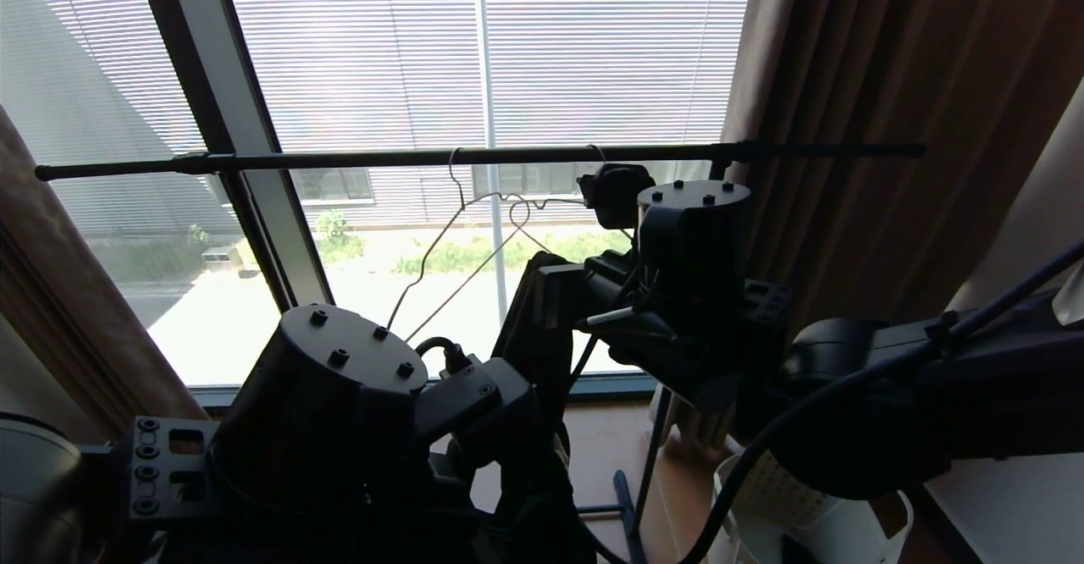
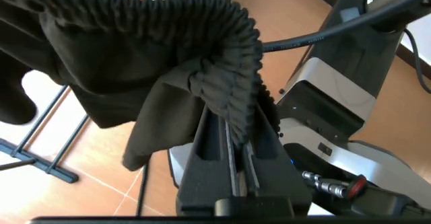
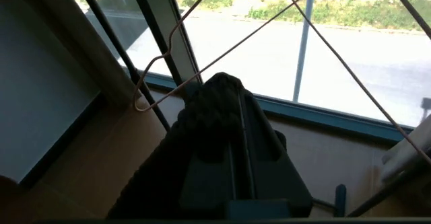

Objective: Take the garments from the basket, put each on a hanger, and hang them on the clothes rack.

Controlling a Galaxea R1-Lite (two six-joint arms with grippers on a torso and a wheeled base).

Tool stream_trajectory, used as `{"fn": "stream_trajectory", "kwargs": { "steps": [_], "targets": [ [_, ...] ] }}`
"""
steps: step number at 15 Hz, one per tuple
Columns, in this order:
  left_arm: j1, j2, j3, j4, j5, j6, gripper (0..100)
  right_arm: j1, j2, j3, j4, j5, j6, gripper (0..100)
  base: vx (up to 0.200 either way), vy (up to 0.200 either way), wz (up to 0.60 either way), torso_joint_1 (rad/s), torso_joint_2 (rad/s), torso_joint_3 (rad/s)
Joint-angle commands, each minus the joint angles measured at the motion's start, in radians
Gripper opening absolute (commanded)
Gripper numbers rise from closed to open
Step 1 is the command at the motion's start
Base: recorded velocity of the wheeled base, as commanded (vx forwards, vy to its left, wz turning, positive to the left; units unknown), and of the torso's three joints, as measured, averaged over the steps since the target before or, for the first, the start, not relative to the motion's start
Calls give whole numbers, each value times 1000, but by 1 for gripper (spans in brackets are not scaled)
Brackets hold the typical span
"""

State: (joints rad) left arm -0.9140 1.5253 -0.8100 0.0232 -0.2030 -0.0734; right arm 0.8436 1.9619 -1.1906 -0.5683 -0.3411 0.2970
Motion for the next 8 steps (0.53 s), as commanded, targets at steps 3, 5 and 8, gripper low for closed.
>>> {"fn": "stream_trajectory", "kwargs": {
  "steps": [3, 5, 8],
  "targets": [
    [64, -80, 43, 1, 0, -2, 0, -75, -121, 126, -5, -24, 2, 0, 0, 0, 0, 0, 0, 0],
    [107, -114, 58, 0, 0, -2, 0, -103, -181, 200, -7, -24, 1, 0, 0, 0, 0, 0, 0, 0],
    [199, -185, 71, 0, -3, 0, 0, -113, -334, 376, -8, -24, -4, 0, 0, 0, 0, 0, 0, 0]
  ]
}}
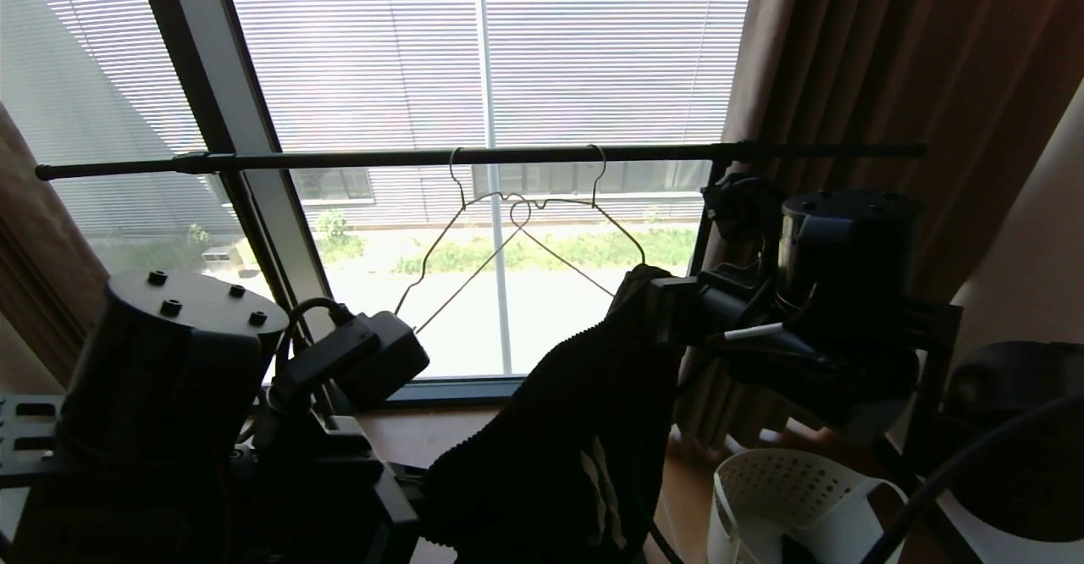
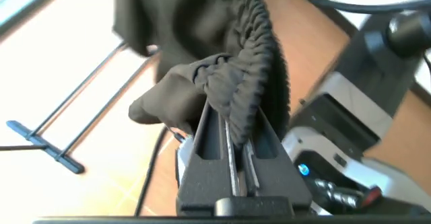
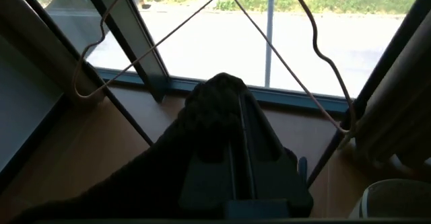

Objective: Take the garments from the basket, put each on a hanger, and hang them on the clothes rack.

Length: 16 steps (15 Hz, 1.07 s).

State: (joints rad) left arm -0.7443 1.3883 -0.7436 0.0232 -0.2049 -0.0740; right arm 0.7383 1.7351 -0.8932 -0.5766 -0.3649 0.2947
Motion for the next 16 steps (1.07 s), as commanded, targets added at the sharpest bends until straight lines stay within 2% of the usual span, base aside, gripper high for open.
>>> {"fn": "stream_trajectory", "kwargs": {
  "steps": [1, 4, 5, 7, 11, 16],
  "targets": [
    [52, -57, 3, -2, -2, 0, 0, -8, -149, 138, 0, 0, -5, 0, 0, 0, 0, 0, 0, 0],
    [98, -54, -17, -42, -2, 3, 0, 23, -247, 247, 7, 3, -34, 0, 0, 0, 0, 0, 0, 0],
    [121, -37, -39, -54, -4, 5, 0, 79, -290, 287, 21, 0, -34, 0, 0, 0, 0, 0, 0, 0],
    [151, 12, -105, -55, -27, 3, 0, 127, -298, 358, 11, -2, -32, 0, 0, 0, 0, 0, 0, 0],
    [152, 92, -191, -55, -27, 3, 0, 127, -244, 379, -19, 4, -25, 0, 0, 0, 0, 0, 0, 0],
    [152, 95, -224, -55, -27, 3, 0, 127, -207, 404, -49, 4, -14, 0, 0, 0, 0, 0, 0, 0]
  ]
}}
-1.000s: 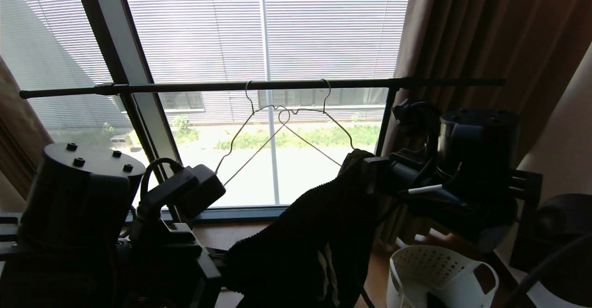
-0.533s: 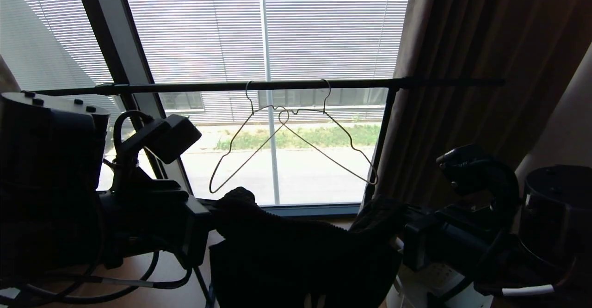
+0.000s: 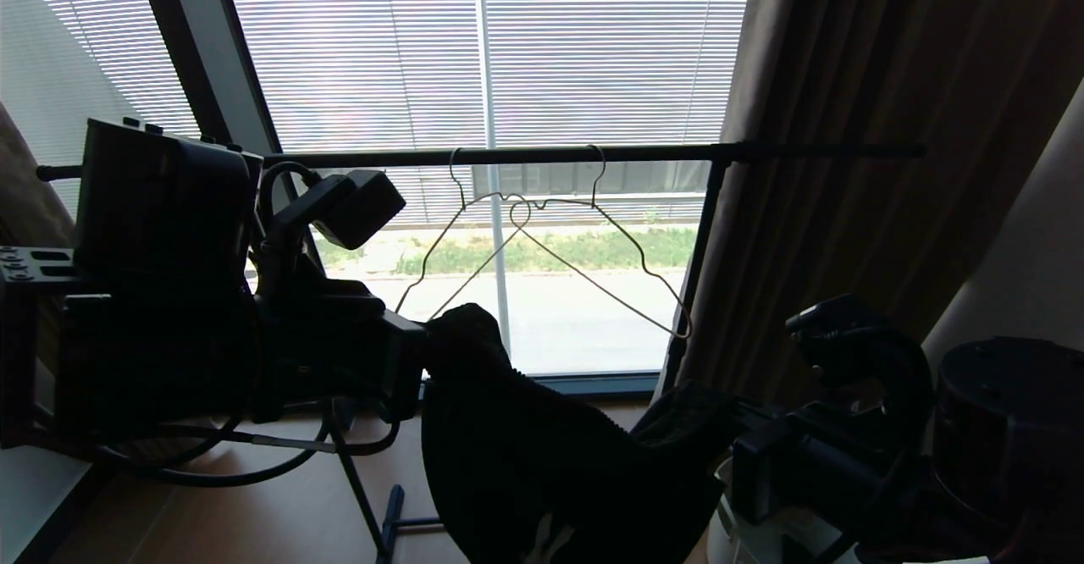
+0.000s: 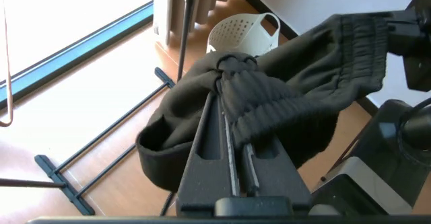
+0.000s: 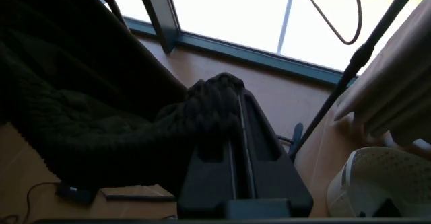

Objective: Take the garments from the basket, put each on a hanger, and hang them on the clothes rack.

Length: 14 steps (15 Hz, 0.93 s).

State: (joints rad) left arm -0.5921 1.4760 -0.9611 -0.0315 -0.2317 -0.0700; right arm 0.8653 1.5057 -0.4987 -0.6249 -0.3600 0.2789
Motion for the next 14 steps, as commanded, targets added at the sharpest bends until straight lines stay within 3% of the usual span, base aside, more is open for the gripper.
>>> {"fn": "stream_trajectory", "kwargs": {
  "steps": [1, 7, 8, 12, 14],
  "targets": [
    [0, 6, -13, -1, 0, -1, 0, 0, 28, 9, -1, 0, 13, 0, 0, 0, 0, 0, 0, 0],
    [3, 1, -45, -1, 0, -2, 0, 0, 117, 74, -144, -7, 32, 0, 0, 0, 0, 0, 0, 0],
    [9, 1, -51, 1, 0, -2, 0, 1, 139, 92, -184, -10, 29, 100, 0, 0, 0, 0, 0, 0],
    [9, 7, -56, 1, 0, -2, 0, 9, 143, 111, -216, -17, 13, 100, 0, 0, 0, 0, 0, 0],
    [9, 6, -65, 1, 2, -2, 0, 9, 117, 152, -219, -10, -41, 100, 0, 0, 0, 0, 0, 0]
  ]
}}
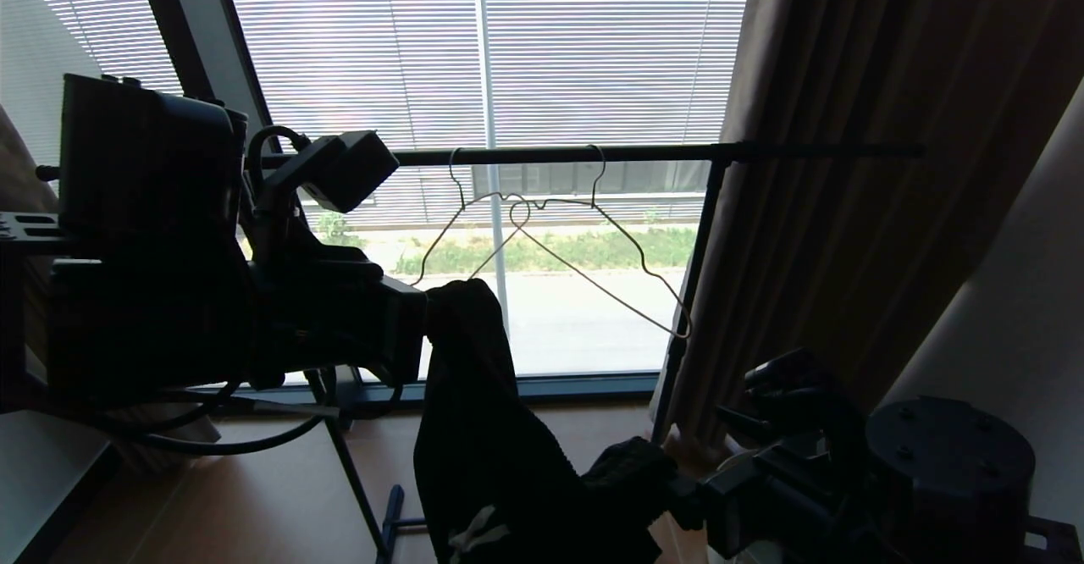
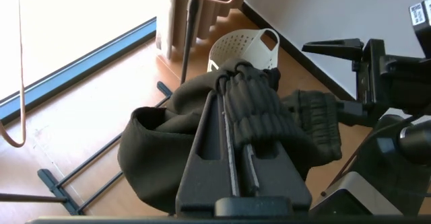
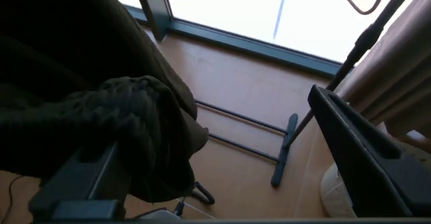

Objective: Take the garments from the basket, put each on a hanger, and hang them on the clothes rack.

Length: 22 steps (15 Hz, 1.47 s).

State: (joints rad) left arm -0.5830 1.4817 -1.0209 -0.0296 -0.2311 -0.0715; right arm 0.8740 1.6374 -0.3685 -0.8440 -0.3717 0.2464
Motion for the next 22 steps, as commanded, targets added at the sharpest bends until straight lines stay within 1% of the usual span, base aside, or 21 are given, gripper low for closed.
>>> {"fn": "stream_trajectory", "kwargs": {
  "steps": [1, 2, 3, 4, 6, 7, 8, 9, 10, 11, 12, 14, 16, 18, 20, 22],
  "targets": [
    [0, 0, -10, -1, 3, -1, 0, 0, -25, 42, -1, 14, -35, 100, 0, 0, 0, 0, 0, 0],
    [0, -1, -13, -1, 4, -1, 0, 2, -36, 63, -1, 37, -59, 100, 0, 0, 0, 0, 0, 0],
    [0, -1, -13, -1, 4, -1, 0, 2, -36, 63, -1, 37, -59, 100, 0, 0, 0, 0, 0, 0],
    [0, -6, -22, -1, 6, -2, 0, 33, -44, 95, -4, 62, -67, 100, 0, 0, 0, 0, 0, 0],
    [2, -9, -27, -1, 7, -4, 0, 66, -42, 108, -6, 63, -72, 100, 0, 0, 0, 0, 0, 0],
    [0, -11, -30, -3, 7, -5, 0, 86, -38, 102, -6, 65, -87, 100, 0, 0, 0, 0, 0, 0],
    [0, -11, -42, -3, 10, -7, 0, 92, -30, 97, -6, 76, -127, 100, 0, 0, 0, 0, 0, 0],
    [0, -11, -56, -1, 22, -8, 0, 92, -21, 91, -6, 108, -165, 100, 0, 0, 0, 0, 0, 0],
    [0, -9, -62, -1, 27, -8, 0, 92, -16, 89, -6, 126, -179, 100, 0, 0, 0, 0, 0, 0],
    [0, -4, -81, 0, 44, -8, 0, 92, -7, 83, -7, 168, -199, 100, 0, 0, 0, 0, 0, 0],
    [0, 0, -85, 0, 50, -7, 0, 92, -5, 80, -6, 189, -210, 100, 0, 0, 0, 0, 0, 0],
    [-3, 0, -87, 3, 59, -7, 0, 92, -16, 54, -29, 220, -210, 100, 0, 0, 0, 0, 0, 0],
    [-3, -1, -85, 3, 61, -7, 0, 89, -44, 51, -53, 249, -220, 100, 0, 0, 0, 0, 0, 0],
    [-6, -4, -79, 3, 61, -7, 0, 80, -44, 36, -58, 255, -237, 100, 0, 0, 0, 0, 0, 0],
    [-21, -6, -73, 3, 68, -7, 0, 72, -65, 31, -56, 289, -239, 100, 0, 0, 0, 0, 0, 0],
    [-24, -1, -71, 2, 81, -7, 0, 63, -51, 8, -58, 298, -239, 100, 0, 0, 0, 0, 0, 0]
  ]
}}
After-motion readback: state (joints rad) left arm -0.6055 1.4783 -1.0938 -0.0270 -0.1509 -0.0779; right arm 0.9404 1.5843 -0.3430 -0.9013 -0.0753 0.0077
